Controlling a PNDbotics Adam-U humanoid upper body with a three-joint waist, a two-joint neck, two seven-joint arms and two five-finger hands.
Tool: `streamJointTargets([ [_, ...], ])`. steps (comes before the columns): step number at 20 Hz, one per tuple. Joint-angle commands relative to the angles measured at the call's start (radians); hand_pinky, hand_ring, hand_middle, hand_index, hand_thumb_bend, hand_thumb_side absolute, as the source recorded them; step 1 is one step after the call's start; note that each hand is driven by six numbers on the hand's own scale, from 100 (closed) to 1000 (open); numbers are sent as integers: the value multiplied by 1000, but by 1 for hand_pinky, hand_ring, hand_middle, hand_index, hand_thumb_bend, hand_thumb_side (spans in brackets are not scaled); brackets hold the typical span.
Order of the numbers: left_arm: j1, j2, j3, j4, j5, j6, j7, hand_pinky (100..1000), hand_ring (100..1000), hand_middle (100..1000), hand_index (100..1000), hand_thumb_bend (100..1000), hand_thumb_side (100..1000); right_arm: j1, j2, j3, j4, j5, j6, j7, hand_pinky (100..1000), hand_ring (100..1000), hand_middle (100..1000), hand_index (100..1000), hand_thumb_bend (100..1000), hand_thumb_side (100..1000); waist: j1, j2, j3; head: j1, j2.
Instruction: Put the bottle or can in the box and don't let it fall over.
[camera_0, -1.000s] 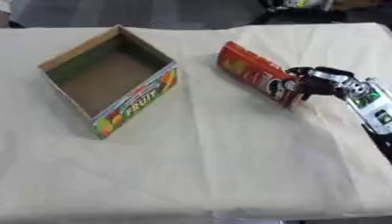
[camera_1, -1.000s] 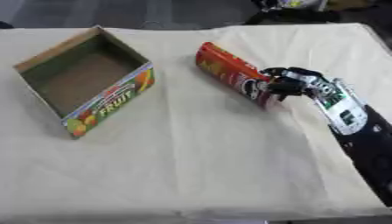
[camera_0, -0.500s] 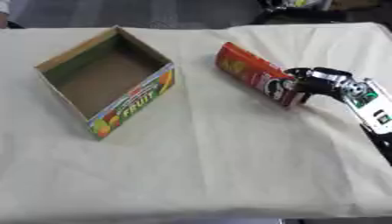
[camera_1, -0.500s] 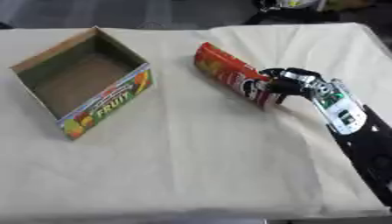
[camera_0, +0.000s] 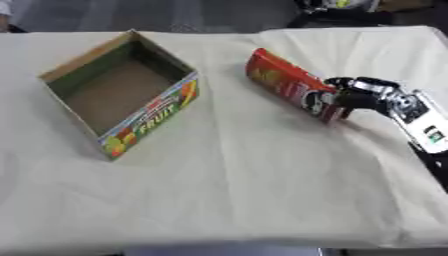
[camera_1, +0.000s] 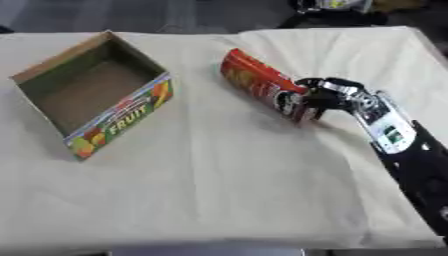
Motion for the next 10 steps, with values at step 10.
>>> streamJointTargets([
  [10, -9, 25, 14, -16, 5, -4, 0, 460, 874, 950, 716, 319, 668, 28, -21, 20, -60, 51, 4, 4, 616, 1000, 982, 973, 100, 592, 6, 0, 2, -4, -2],
])
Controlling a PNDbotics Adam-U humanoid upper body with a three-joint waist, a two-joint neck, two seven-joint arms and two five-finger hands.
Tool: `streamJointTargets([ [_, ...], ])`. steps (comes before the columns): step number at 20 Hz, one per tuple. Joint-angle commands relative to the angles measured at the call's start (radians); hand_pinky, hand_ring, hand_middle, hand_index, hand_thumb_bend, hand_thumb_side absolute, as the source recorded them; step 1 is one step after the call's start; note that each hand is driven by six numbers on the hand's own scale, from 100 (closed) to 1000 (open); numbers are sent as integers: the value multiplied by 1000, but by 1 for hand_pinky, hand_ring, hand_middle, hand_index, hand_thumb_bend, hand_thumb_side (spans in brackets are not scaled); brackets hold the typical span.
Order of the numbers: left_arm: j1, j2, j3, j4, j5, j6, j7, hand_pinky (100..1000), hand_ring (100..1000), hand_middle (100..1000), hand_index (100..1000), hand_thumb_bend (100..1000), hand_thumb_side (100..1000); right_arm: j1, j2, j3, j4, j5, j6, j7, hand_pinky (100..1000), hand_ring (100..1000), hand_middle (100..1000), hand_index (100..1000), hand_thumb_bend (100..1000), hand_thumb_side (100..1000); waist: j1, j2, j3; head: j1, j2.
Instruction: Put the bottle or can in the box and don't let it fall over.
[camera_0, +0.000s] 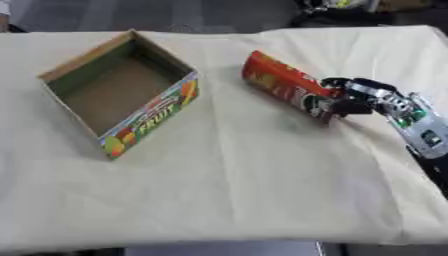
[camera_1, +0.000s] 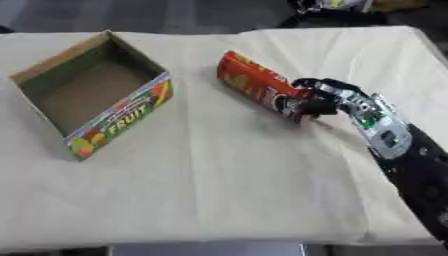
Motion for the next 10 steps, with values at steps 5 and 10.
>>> streamJointTargets([
  [5, -11, 25, 15, -17, 7, -3, 1, 461, 873, 949, 716, 319, 668, 1, -16, 19, 7, -25, 18, 31, 596, 1000, 977, 969, 100, 569, 7, 1, 1, -6, -2],
  [10, -11, 26, 16, -17, 8, -3, 1, 461, 873, 948, 716, 318, 668, -2, -14, 23, 20, -21, 24, 38, 574, 1000, 971, 958, 100, 533, 8, 2, 1, -7, -2],
])
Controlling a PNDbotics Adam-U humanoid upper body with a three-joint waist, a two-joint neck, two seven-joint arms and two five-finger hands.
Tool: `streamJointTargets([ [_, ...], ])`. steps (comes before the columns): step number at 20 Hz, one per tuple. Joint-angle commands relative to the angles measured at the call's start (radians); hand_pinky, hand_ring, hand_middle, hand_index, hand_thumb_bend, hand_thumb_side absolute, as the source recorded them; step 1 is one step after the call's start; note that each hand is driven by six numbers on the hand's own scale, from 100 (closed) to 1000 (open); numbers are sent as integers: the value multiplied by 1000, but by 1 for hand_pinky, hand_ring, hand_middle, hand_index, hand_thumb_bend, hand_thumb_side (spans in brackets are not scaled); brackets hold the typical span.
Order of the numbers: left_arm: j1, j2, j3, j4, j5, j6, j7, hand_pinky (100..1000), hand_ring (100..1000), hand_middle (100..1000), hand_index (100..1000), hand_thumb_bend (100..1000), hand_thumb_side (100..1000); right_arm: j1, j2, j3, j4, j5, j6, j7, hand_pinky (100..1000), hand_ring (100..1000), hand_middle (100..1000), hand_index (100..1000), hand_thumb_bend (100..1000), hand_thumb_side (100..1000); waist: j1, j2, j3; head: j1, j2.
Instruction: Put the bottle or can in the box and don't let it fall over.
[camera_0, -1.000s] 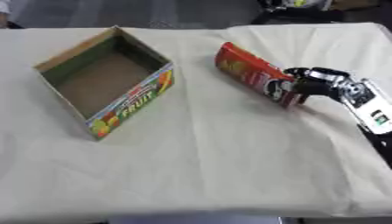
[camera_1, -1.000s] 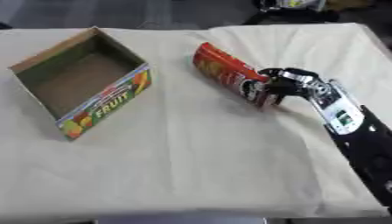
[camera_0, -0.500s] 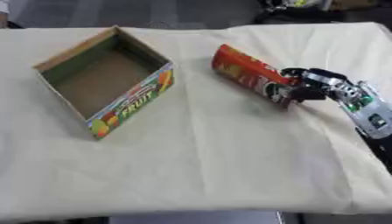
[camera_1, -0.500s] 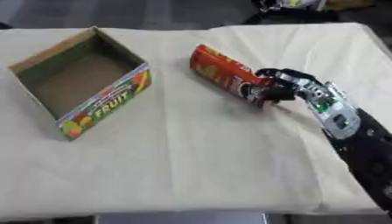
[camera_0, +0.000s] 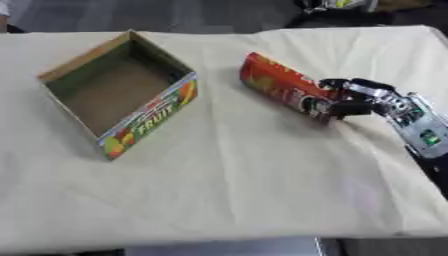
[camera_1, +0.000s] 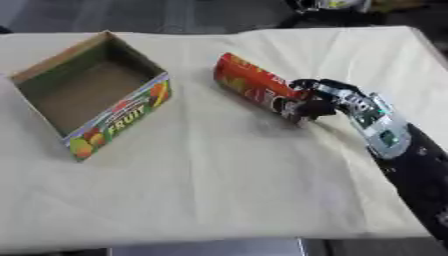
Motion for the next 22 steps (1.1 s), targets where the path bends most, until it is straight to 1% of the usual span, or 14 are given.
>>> streamJointTargets([
  [1, -11, 26, 16, -17, 3, -3, 1, 461, 872, 948, 716, 318, 668, 1, -13, 20, 19, 3, 5, 12, 572, 1000, 971, 957, 100, 528, 9, 2, 1, -3, -2],
  [5, -11, 25, 16, -18, 3, -4, 1, 461, 872, 947, 716, 318, 668, 0, -9, 24, 25, 11, 7, 14, 566, 1000, 972, 957, 100, 485, 9, 2, 1, -4, -2],
  [9, -11, 25, 17, -18, 4, -3, 1, 461, 872, 946, 716, 318, 667, 0, -6, 28, 32, 3, 14, 16, 577, 1000, 975, 958, 100, 474, 10, 3, 1, -5, -2],
  [10, -11, 25, 17, -18, 4, -3, 1, 461, 871, 945, 716, 318, 667, -1, -6, 28, 33, 1, 15, 15, 578, 1000, 976, 955, 100, 434, 11, 3, 1, -5, -2],
  [11, -11, 25, 17, -17, 4, -3, 2, 461, 871, 945, 716, 318, 667, -1, -6, 28, 32, 2, 15, 12, 578, 1000, 976, 955, 100, 434, 11, 3, 1, -5, -2],
  [14, -11, 25, 18, -18, 4, -4, 2, 461, 870, 944, 716, 317, 666, -1, -6, 30, 30, 13, 14, 1, 577, 1000, 978, 950, 100, 330, 12, 3, 0, -6, -2],
  [19, -11, 24, 19, -18, 4, -4, 2, 461, 870, 941, 715, 317, 666, -1, -2, 34, 33, 15, 19, 0, 577, 1000, 972, 947, 100, 269, 13, 3, 1, -10, -2],
  [22, -11, 24, 20, -18, 5, -4, 2, 461, 869, 940, 715, 317, 665, -1, 0, 38, 37, 7, 23, 3, 589, 1000, 972, 945, 100, 214, 13, 4, 1, -11, -2],
])
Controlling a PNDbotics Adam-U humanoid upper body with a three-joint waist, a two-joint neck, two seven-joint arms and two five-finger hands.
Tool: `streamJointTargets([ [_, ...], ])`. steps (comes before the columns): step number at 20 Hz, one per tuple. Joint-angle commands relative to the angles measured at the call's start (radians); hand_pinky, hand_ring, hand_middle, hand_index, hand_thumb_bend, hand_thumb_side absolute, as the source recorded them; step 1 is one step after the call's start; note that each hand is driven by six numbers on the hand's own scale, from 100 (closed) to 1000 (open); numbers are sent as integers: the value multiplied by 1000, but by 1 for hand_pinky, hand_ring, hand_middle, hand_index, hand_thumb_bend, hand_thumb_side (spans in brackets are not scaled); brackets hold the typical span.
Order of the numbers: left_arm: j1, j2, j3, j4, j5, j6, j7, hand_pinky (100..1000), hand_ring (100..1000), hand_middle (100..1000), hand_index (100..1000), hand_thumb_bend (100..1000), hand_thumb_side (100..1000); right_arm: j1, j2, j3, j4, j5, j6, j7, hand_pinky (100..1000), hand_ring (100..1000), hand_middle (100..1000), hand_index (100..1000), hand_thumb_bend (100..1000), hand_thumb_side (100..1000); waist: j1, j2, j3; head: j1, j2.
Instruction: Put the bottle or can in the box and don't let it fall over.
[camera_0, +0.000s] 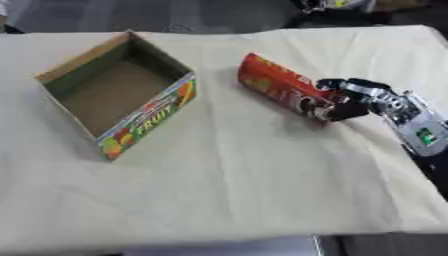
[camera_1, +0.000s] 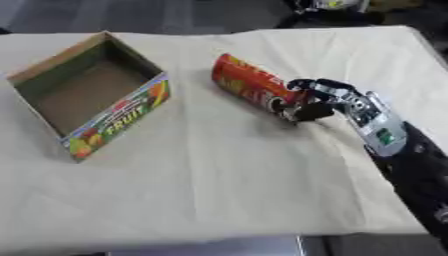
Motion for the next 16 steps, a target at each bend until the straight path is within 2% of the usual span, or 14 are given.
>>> streamJointTargets([
  [1, -11, 24, 14, -18, 3, -4, 2, 461, 869, 940, 715, 317, 665, 8, -1, 27, 31, 4, 14, 6, 594, 1000, 972, 945, 100, 197, 13, 4, 1, -2, -2],
  [6, -12, 24, 16, -19, 4, -5, 2, 461, 869, 939, 715, 316, 665, 7, 2, 32, 37, 11, 20, 7, 605, 1000, 972, 938, 100, 100, 15, 4, 1, -4, -2],
  [16, -12, 23, 18, -20, 1, -7, -3, 461, 869, 936, 714, 314, 665, -17, 0, 60, 71, 105, 17, 12, 574, 1000, 937, 906, 100, 100, 14, 4, 5, -9, -2],
])
